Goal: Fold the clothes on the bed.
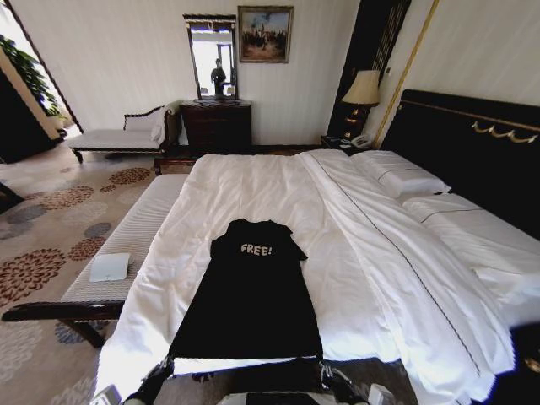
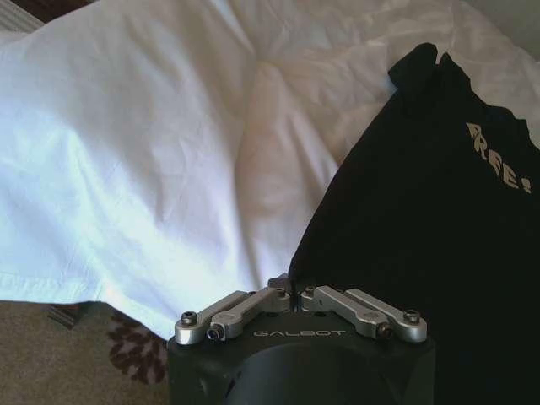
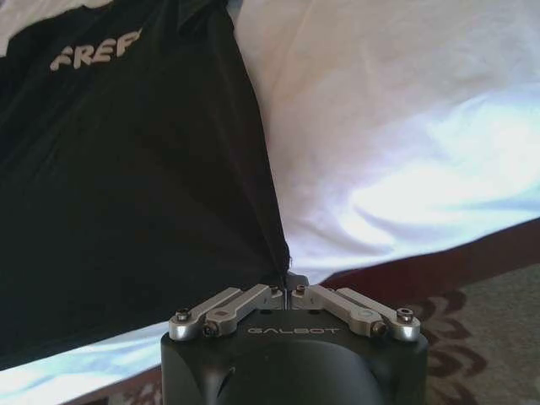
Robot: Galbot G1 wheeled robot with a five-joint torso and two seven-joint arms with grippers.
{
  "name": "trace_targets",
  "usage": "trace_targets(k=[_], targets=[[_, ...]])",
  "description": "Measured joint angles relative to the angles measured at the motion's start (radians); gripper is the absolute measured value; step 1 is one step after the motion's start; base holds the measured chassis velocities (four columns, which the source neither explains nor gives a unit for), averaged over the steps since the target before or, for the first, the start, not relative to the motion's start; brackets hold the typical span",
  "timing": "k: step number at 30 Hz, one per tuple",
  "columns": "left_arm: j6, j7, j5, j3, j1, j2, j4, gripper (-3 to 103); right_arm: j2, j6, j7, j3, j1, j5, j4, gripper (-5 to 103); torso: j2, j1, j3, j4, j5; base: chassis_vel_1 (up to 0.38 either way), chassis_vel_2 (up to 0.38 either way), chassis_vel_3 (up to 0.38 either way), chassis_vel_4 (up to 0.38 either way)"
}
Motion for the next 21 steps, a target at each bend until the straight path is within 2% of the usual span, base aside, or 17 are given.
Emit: trace_targets(k=[4,10,14,21], targets=[[-0.013,-0.001,0.007,-0.003,0.033,-0.003,-0.003,1,0.018,-0.017,0.012,-0.013,-0.027,-0.05,0.0,0,0.0,0.0,0.0,-0.0002,0.0001,0.0,0.0,0.0,0.0],[-0.048,-0.008,0.022,-0.011,0.088,0.006,0.011,1,0.027,-0.037,0.028,-0.021,-0.052,-0.075,0.0,0,0.0,0.0,0.0,-0.0003,-0.0001,0.0,0.0,0.0,0.0],[-0.077,-0.029,0.052,-0.01,0.12,-0.004,0.021,1,0.036,-0.061,0.05,-0.029,-0.062,-0.103,0.002,0,0.0,0.0,0.0,-0.0003,0.0,0.0,0.0,0.0,0.0],[-0.095,-0.046,0.097,0.003,0.161,-0.006,0.032,1,0.04,-0.087,0.065,-0.04,-0.08,-0.135,0.008,0,0.0,0.0,0.0,-0.0001,0.0002,0.0,0.0,0.0,0.0]])
